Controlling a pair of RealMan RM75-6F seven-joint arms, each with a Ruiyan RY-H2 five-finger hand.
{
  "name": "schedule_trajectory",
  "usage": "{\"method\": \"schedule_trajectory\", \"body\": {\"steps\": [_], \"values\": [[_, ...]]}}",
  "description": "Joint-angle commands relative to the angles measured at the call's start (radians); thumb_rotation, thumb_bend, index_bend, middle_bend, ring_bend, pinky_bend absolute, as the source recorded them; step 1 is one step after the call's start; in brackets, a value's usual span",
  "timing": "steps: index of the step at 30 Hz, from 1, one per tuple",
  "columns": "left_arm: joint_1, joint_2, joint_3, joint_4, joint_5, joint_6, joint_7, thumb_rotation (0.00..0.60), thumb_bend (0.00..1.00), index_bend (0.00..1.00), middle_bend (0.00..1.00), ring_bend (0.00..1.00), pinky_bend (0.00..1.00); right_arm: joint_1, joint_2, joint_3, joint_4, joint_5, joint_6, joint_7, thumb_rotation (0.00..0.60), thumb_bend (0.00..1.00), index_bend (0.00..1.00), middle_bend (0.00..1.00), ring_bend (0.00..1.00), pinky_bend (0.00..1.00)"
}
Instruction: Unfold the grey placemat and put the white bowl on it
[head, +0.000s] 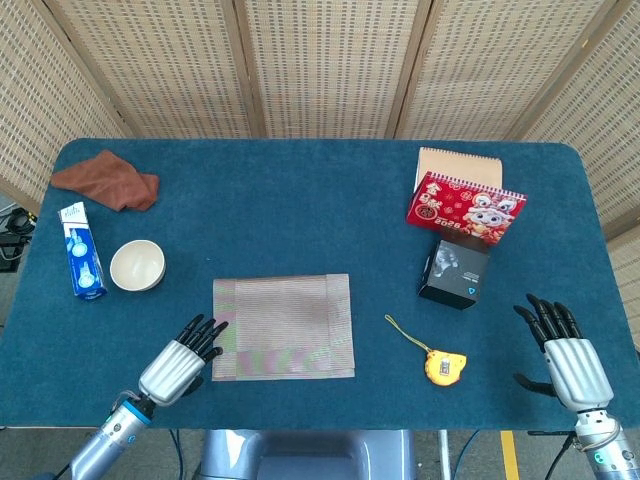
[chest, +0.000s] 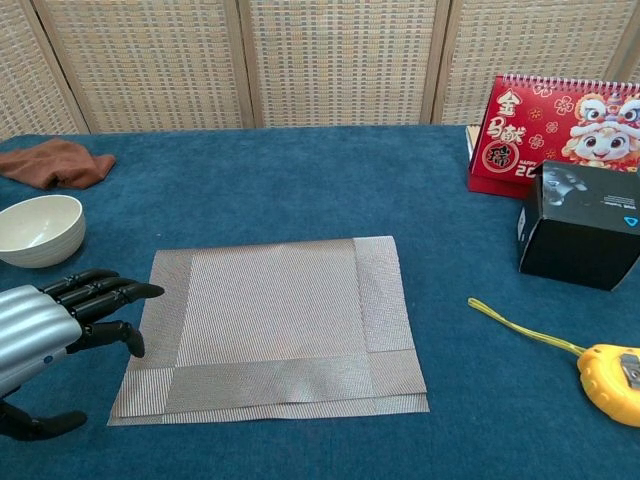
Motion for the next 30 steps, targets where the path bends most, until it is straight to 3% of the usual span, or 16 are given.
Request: {"method": "schedule_trajectory", "body": {"steps": [1,30], "values": [[0.002,-0.008,-0.003,0.005,-0.002,-0.004,0.003,0.600,0.23,0.28,0.00,0.00,0.00,0.000,0.001,0.000,-0.001,-0.001,0.001,0.001,0.600,0.08,0.14,0.00,0.00,0.00],[0.004,-0.098,-0.049,0.033,-0.032,-0.026,0.028,0.600,0.25,0.30,0.00,0.00,0.00,-0.001,0.008,-0.001,-0.007,-0.007,0.007,0.015,0.600,0.08,0.14,0.00,0.00,0.00]]}}
